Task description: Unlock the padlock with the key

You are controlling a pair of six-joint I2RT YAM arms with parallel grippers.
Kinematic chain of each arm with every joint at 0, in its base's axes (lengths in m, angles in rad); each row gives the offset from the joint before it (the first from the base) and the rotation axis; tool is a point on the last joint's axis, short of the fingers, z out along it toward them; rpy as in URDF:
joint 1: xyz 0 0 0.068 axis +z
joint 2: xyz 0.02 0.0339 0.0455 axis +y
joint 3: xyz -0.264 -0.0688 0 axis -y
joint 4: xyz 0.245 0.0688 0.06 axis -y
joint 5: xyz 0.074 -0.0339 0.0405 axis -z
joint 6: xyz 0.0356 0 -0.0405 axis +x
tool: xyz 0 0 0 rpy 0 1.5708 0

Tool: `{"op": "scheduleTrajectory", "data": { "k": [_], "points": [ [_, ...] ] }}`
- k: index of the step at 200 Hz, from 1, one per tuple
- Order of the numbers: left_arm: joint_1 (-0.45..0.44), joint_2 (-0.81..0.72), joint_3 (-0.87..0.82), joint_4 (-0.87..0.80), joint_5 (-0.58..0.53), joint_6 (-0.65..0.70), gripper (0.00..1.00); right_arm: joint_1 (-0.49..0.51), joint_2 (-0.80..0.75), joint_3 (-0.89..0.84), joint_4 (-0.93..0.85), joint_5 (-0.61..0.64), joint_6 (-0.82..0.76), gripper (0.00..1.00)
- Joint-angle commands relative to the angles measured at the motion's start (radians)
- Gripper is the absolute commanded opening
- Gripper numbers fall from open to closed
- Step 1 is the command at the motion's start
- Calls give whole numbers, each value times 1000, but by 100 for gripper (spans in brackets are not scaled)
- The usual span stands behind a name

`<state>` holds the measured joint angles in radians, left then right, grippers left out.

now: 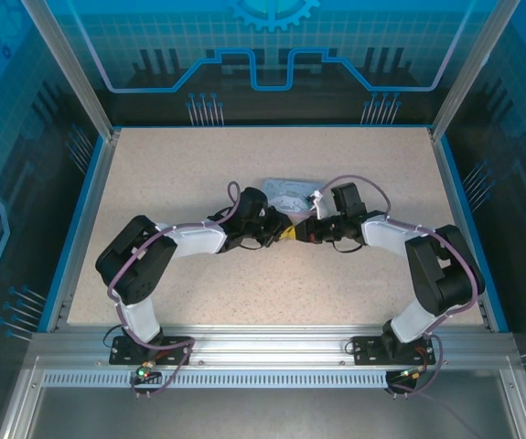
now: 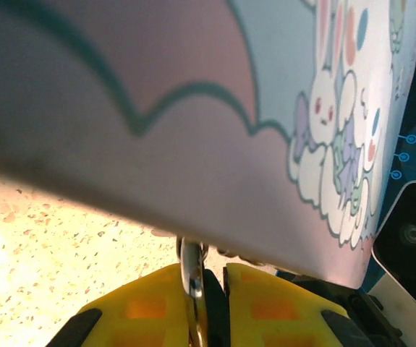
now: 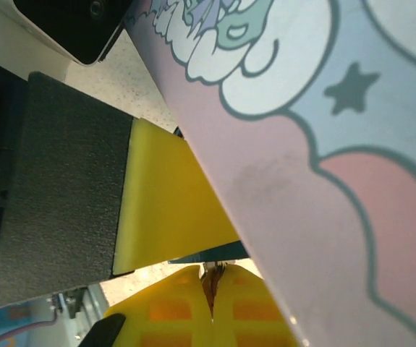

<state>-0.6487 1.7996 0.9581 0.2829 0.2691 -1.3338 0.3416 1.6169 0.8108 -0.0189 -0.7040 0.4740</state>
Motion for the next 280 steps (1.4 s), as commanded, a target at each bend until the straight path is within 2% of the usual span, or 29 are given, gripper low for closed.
{"op": "scheduleTrajectory", "data": {
  "k": [1,12,23,46,69,86,116,154,216,280],
  "points": [
    [-4,-4,-2,-41,19,15,0,-15,-32,16,52,-113,53,25],
    [-2,-4,-2,-41,20,15,0,-16,-54,23,-14,-69,20,41],
    [-2,-4,-2,-43,18,19,0,-18,-82,18,-61,-19,-1,50],
    [-1,-2,-4,-52,16,28,0,-23,-144,-4,-130,83,-17,57],
    [-2,0,-2,-77,9,56,0,-25,-189,-40,-117,142,14,62],
    [-1,2,-1,-116,3,95,0,-24,-195,-56,-93,166,50,64],
    [-1,11,-19,-154,-5,146,10,-23,-174,-79,-31,168,110,65],
    [-3,31,-43,-144,-3,169,14,6,-144,-104,49,165,175,66],
    [-3,29,-64,-129,1,179,32,44,-93,-118,149,203,262,67],
    [-3,-67,-125,-139,-19,180,49,41,-23,-61,164,274,281,67]
  ]
}}
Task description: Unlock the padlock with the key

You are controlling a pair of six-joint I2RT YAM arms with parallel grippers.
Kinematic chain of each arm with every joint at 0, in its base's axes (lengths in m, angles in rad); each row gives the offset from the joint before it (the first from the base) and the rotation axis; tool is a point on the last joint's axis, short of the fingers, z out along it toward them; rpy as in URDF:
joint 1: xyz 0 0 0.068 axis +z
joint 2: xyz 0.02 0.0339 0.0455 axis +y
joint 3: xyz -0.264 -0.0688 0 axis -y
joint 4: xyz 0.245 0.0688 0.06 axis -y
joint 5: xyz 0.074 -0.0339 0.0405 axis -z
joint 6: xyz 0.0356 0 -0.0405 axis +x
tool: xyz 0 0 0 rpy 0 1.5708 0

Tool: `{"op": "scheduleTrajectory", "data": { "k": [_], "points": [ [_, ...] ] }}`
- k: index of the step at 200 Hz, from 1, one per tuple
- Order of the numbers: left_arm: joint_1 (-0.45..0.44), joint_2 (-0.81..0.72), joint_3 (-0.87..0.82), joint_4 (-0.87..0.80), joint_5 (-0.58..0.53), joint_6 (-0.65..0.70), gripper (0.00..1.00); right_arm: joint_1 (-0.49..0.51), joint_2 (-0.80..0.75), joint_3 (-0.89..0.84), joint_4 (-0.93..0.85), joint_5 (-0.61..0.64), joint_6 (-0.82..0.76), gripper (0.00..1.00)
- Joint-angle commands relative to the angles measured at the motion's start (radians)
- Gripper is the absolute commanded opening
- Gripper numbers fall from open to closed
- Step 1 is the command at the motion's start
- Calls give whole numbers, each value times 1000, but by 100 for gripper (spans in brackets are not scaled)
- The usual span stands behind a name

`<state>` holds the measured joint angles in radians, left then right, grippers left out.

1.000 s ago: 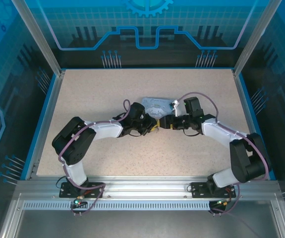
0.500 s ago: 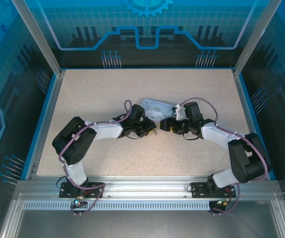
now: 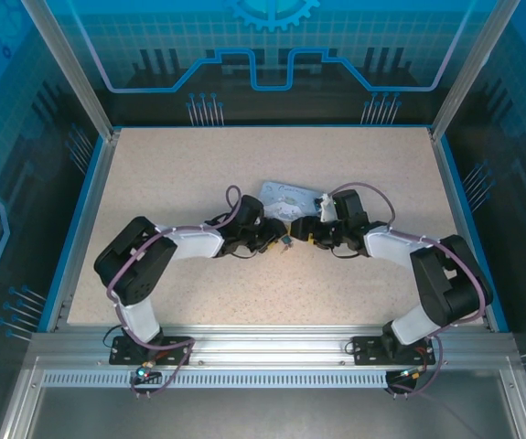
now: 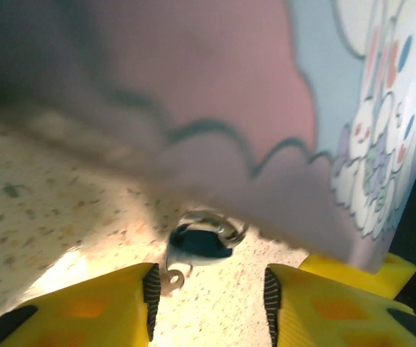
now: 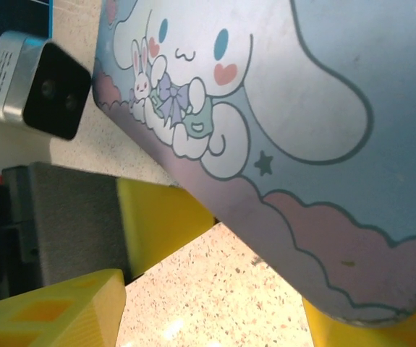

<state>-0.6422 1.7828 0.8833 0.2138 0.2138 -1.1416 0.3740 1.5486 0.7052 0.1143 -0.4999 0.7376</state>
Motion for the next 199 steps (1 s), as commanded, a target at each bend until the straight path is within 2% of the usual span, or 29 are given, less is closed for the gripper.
{"op": "scheduleTrajectory", "data": {
  "k": [1,35,76,113,153,185,192,199],
  "points": [
    [-10,-52,-51,-71,35,-12,49,8,47,48,31,71,17,67],
    [-8,-131,-65,-109,9,6,58,-10,96,117,43,90,1,67],
    [20,-186,-23,-168,-7,47,61,-25,107,154,33,89,-58,67],
    [85,-188,47,-224,-2,97,66,-14,68,70,69,67,-102,64],
    [168,-162,126,-265,25,146,72,19,100,52,83,97,-175,59],
    [222,-127,223,-338,37,225,81,44,166,87,90,111,-197,54],
    [235,-115,247,-362,38,245,85,48,179,96,91,110,-200,54],
    [245,-102,274,-387,38,266,93,54,192,106,91,110,-203,53]
  ]
}}
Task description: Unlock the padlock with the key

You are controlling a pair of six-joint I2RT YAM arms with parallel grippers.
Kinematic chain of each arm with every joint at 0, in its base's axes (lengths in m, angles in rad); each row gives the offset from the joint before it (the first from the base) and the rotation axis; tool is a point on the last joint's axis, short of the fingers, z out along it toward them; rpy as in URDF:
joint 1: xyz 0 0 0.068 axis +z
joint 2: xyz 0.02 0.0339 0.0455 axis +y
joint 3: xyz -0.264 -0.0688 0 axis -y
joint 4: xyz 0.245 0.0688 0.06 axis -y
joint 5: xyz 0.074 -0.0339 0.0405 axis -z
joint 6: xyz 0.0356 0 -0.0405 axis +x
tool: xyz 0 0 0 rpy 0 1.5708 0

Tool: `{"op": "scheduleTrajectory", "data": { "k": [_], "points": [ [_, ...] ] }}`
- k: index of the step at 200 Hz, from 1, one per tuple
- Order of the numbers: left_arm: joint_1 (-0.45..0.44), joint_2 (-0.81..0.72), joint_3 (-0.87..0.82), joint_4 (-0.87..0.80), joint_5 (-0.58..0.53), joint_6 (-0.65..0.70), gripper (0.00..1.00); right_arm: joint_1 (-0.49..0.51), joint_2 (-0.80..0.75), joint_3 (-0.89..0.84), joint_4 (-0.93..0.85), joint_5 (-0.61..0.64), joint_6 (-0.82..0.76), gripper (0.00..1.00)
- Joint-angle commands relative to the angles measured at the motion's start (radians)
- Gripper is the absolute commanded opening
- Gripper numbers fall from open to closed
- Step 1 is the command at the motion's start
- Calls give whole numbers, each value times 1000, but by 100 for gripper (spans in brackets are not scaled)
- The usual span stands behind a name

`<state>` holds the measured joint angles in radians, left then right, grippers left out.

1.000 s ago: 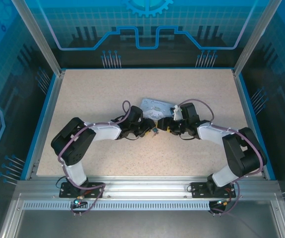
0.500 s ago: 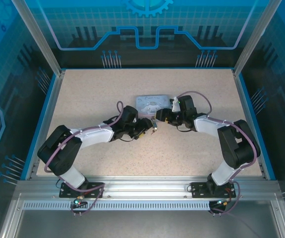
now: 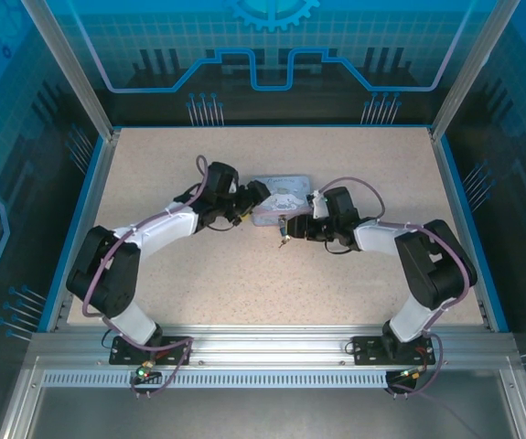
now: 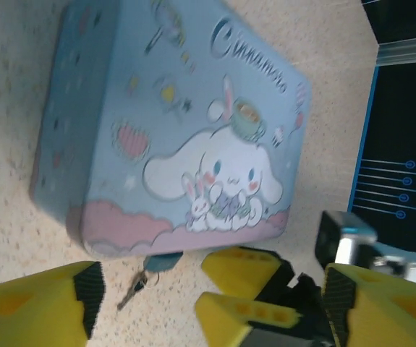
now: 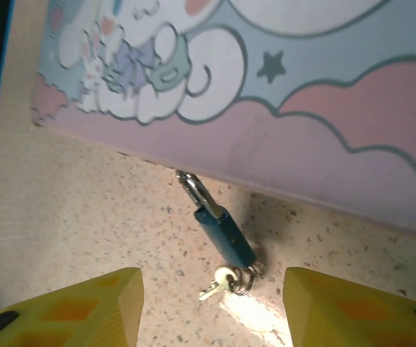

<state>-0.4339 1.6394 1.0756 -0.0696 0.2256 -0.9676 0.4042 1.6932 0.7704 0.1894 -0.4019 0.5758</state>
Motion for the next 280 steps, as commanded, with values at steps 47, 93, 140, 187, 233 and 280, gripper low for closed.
{"op": "scheduleTrajectory", "data": {
  "k": [47,93,140,187,233,280],
  "points": [
    [99,121,191,-175,50,154,99,54,107,83,-4,42,-79,50],
    [116,169,226,-164,70,145,99,59,121,83,-13,45,-97,42],
    [119,203,260,-165,73,144,99,59,120,67,-11,53,-98,37],
    [123,237,304,-194,59,172,99,64,122,62,-11,71,-89,25],
    [126,249,327,-246,26,226,99,64,110,54,-19,86,-85,14],
    [124,234,309,-280,-18,263,99,52,71,35,-34,91,-60,11]
  ]
}}
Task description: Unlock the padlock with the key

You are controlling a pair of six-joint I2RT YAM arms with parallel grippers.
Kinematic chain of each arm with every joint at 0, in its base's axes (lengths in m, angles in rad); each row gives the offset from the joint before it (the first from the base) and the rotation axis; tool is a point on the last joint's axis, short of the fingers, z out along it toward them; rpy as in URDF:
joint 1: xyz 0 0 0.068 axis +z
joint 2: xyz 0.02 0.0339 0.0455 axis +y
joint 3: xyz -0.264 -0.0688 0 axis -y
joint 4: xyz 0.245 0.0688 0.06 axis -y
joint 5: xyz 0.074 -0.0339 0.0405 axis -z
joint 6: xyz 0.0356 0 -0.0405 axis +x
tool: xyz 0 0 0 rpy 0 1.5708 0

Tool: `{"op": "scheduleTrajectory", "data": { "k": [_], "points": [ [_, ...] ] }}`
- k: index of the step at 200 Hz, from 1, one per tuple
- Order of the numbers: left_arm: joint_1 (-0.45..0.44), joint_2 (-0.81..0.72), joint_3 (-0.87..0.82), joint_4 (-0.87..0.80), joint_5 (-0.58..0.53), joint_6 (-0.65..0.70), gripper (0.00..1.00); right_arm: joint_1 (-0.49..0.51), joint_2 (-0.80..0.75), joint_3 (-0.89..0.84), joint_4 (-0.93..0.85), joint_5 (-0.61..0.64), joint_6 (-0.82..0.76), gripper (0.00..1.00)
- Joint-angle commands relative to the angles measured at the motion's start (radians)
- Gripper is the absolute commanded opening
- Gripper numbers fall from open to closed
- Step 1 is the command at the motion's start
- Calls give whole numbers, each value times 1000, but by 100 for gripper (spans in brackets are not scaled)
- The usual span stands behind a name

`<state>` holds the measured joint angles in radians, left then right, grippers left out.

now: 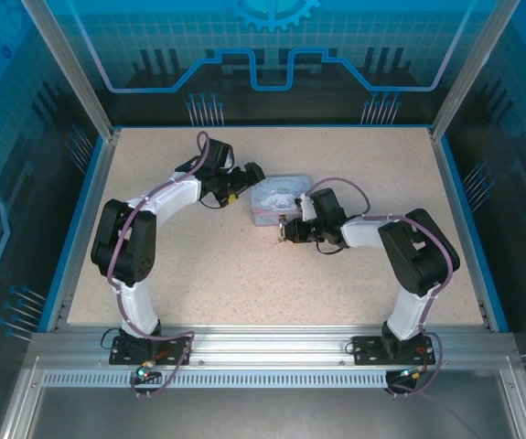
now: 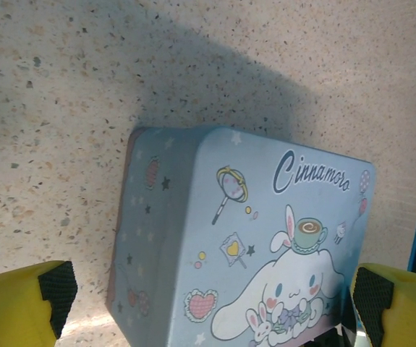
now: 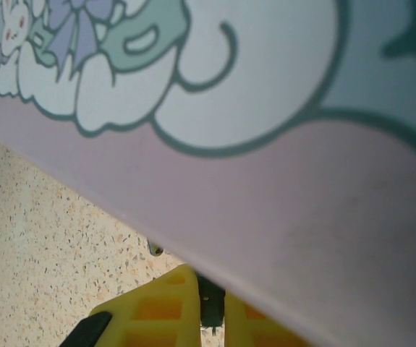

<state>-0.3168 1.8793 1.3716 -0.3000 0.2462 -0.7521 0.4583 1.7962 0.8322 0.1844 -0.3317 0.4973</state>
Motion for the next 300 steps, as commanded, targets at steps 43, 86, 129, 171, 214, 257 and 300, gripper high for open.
{"op": "scheduleTrajectory", "data": {
  "k": [43,86,129,171,214,257,300],
  "points": [
    [-15,-40,-42,-46,-92,66,99,-25,-80,-67,-34,15,48,8],
    [-80,-55,-43,-64,-159,106,99,-66,-114,-98,-46,-12,87,7],
    [-156,-39,-21,-94,-260,157,99,-79,-135,-118,-45,-20,154,5],
    [-218,-9,10,-156,-382,222,99,-80,-132,-131,-35,-21,234,4],
    [-252,28,34,-223,-475,268,99,-79,-124,-146,-10,-20,313,4],
    [-265,53,13,-229,-484,269,99,-79,-120,-191,53,-10,413,3],
    [-272,66,-12,-220,-472,256,99,-79,-99,-250,200,-15,554,2]
  ]
}}
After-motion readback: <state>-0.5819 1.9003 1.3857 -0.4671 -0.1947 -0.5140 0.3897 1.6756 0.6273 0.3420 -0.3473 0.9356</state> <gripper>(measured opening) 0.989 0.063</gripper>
